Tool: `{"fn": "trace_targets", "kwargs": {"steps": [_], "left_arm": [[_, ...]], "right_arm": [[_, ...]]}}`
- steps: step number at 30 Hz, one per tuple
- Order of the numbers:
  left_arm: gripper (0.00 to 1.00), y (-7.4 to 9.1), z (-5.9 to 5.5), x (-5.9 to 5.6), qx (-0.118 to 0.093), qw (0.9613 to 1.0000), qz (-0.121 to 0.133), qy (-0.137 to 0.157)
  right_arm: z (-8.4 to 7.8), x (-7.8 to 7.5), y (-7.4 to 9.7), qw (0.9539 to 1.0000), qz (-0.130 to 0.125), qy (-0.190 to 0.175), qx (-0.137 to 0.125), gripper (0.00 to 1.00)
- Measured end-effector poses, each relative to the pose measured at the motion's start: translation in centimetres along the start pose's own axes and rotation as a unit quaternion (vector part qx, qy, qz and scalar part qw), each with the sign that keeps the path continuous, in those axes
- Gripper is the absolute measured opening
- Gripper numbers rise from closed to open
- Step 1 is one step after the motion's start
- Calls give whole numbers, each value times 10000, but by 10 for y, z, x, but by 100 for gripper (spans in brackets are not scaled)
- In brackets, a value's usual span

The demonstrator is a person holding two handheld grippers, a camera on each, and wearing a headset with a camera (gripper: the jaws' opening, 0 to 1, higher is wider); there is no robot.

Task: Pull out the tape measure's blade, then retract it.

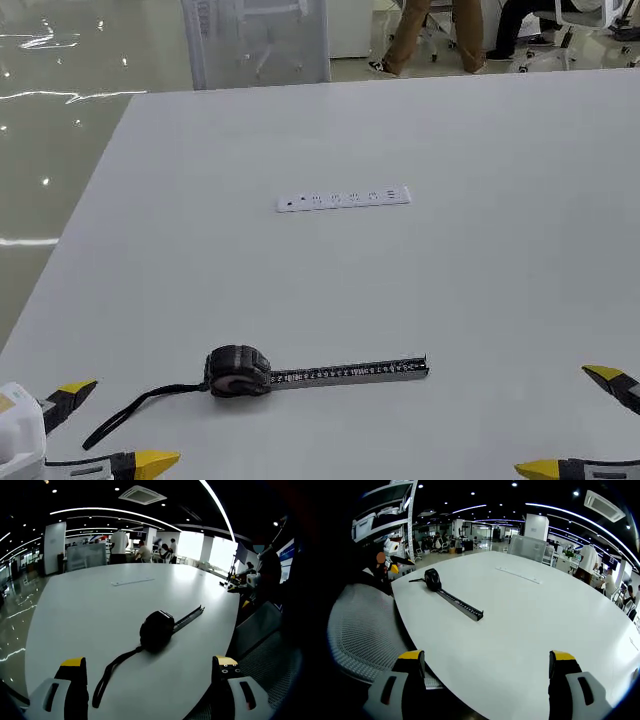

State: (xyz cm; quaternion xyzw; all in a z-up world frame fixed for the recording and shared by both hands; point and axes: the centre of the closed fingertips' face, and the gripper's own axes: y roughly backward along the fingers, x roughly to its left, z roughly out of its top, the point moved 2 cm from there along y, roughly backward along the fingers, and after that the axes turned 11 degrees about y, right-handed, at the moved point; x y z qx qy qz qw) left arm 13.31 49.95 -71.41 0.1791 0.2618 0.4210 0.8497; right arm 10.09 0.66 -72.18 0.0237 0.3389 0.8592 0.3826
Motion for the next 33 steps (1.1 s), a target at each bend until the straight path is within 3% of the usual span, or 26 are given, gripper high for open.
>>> {"fn": "trace_targets", "kwargs": {"steps": [10,18,21,23,25,28,31,33], "left_arm": [[100,-1,2,-1,11,9999,113,78],[100,-16,12,-13,60,9998,140,121],[100,-22,12,-10,121,9993,344,57],[100,-27,15,-15,45,9994,251,226],[100,-32,13,-19,131,9991,192,362],[100,-42,10,-18,207,9990,274,282],[100,-51,10,-21,253,9983,325,412],[99,-56,6,-16,394,9959,571,587]], "right_arm": [[6,-9,-2,9999,32,108,-12,100],[19,-12,-13,9988,247,431,24,100],[22,-12,-18,9979,365,528,102,100],[26,-13,-22,9972,415,610,133,100],[28,-13,-25,9967,479,644,146,100],[31,-11,-31,9951,600,763,208,100],[31,-12,-37,9935,694,868,260,100],[32,-13,-41,9923,744,952,284,100]]}}
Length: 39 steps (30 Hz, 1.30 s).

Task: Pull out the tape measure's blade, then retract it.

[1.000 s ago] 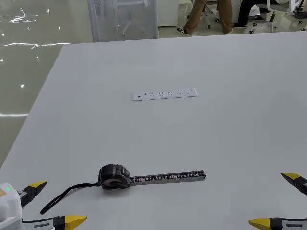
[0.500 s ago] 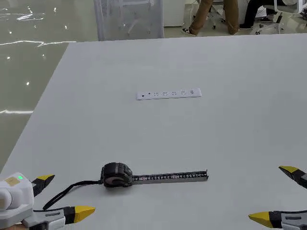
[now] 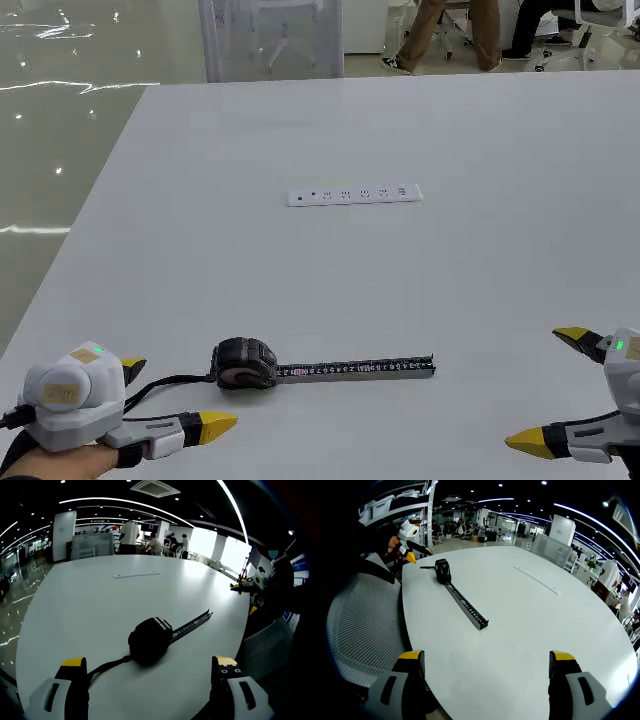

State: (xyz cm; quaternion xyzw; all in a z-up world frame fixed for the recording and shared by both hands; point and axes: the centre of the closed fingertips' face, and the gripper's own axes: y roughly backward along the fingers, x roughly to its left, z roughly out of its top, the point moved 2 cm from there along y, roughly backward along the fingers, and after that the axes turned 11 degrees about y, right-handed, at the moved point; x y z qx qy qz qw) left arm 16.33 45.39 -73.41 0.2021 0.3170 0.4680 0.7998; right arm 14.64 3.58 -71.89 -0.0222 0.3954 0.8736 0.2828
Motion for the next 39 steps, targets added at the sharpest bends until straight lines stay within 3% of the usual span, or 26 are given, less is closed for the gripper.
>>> {"fn": "trace_targets", "kwargs": {"steps": [5,12,16,22,25,28,31,35,39], "left_arm": [[99,-10,7,3,-235,9993,266,78],[100,-20,11,-10,-243,9991,351,51],[100,-27,16,-24,-346,9989,291,101],[100,-42,12,-37,-527,9970,530,178],[100,-46,5,-41,-575,9958,666,240],[100,-45,13,-47,-878,9932,734,205],[100,-47,17,-47,-1047,9907,863,125],[100,-56,14,-52,-1080,9908,785,197],[100,-57,21,-49,-1292,9875,893,110]], "right_arm": [[4,-5,-9,9999,85,145,25,100],[6,-10,-19,9991,261,321,119,100],[11,-13,-26,9982,396,438,122,100],[19,-9,-41,9952,729,635,172,100],[24,-5,-50,9911,968,898,176,96],[26,-4,-58,9877,1154,1038,200,94],[25,-5,-67,9850,1309,1092,271,94],[28,-6,-78,9797,1487,1292,364,91],[32,-5,-89,9742,1696,1424,430,88]]}}
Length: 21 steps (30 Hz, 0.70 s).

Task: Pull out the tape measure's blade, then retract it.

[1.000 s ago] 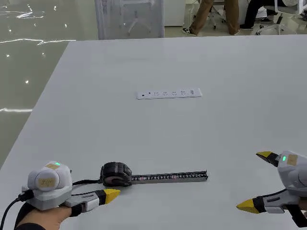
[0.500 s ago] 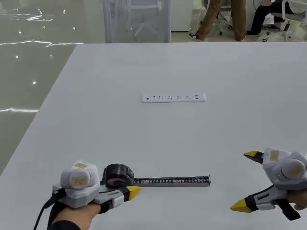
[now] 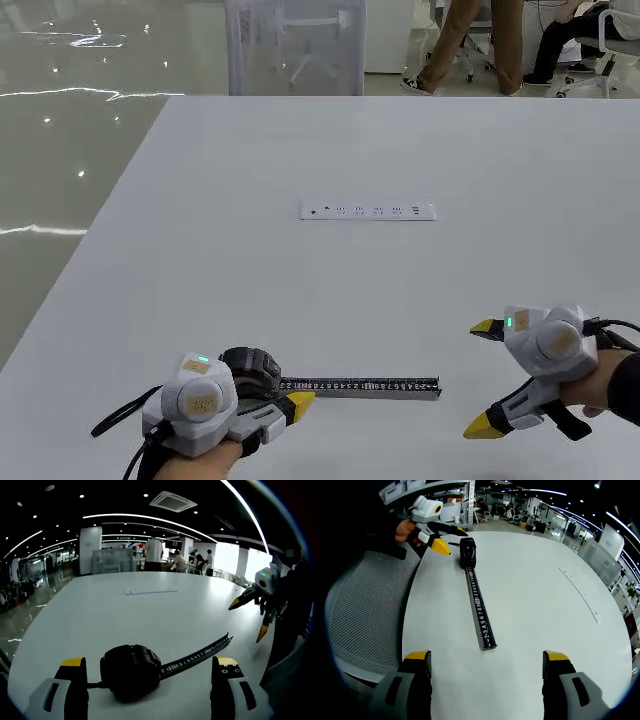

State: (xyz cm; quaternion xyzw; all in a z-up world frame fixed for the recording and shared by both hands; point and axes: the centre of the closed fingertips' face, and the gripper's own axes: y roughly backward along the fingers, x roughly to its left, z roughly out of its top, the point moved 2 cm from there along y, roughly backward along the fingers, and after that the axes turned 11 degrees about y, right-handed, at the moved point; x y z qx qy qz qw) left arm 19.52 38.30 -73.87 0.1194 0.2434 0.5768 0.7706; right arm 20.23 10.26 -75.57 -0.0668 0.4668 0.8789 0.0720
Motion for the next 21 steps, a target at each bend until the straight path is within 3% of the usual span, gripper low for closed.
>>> {"fn": "trace_targets", "kwargs": {"steps": [4,6,9,15,21], "left_arm": [[100,-2,-1,5,-65,9999,25,106],[100,-4,1,9,-160,9995,166,199],[99,-5,-2,11,-106,9998,172,93],[100,-6,1,10,-174,9997,125,126],[100,-9,-6,14,-116,9998,134,71]], "right_arm": [[4,-2,-13,9993,240,234,139,84],[6,-2,-21,9990,322,263,169,81],[6,-2,-31,9984,455,217,244,75],[1,-2,-43,9964,604,338,487,58],[-3,-4,-51,9951,668,413,597,46]]}}
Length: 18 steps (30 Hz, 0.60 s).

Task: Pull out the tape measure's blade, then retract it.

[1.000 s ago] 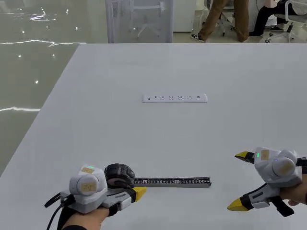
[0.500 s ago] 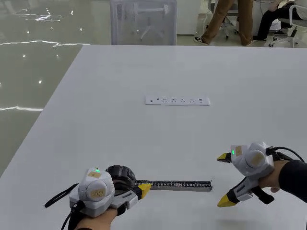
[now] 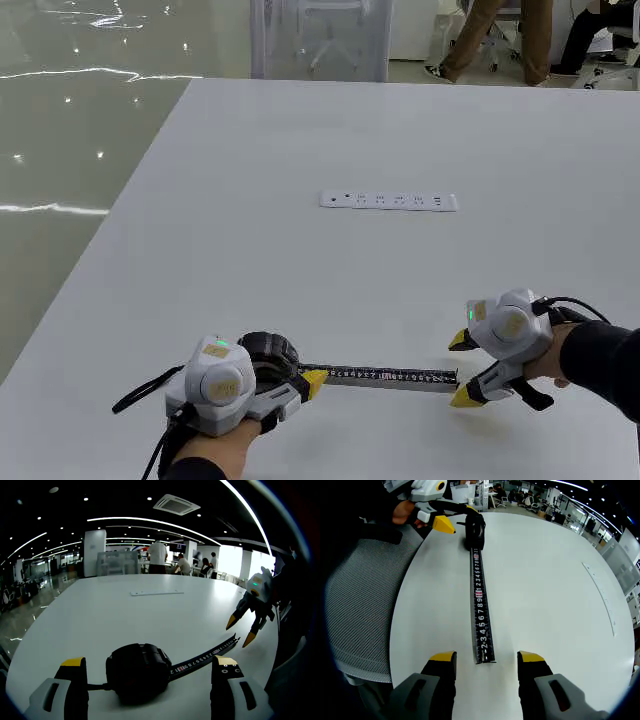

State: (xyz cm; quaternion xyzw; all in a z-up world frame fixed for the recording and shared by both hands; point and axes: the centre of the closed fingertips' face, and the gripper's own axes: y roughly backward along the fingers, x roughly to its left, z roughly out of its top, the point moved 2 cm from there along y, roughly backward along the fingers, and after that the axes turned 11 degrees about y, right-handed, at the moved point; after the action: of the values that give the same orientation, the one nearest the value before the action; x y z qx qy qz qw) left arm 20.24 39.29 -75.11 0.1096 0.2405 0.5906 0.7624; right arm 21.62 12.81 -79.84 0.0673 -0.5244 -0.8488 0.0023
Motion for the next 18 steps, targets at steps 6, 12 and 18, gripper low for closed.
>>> {"fn": "trace_targets", "kwargs": {"steps": [6,12,18], "left_arm": [[100,-1,-6,0,153,9999,-5,3],[98,0,-6,1,168,9998,7,46],[97,0,-6,1,172,9998,4,58]], "right_arm": [[-10,4,-7,9989,210,282,295,33],[-8,6,-6,9991,285,218,222,25],[-11,4,-5,9988,307,187,322,14]]}}
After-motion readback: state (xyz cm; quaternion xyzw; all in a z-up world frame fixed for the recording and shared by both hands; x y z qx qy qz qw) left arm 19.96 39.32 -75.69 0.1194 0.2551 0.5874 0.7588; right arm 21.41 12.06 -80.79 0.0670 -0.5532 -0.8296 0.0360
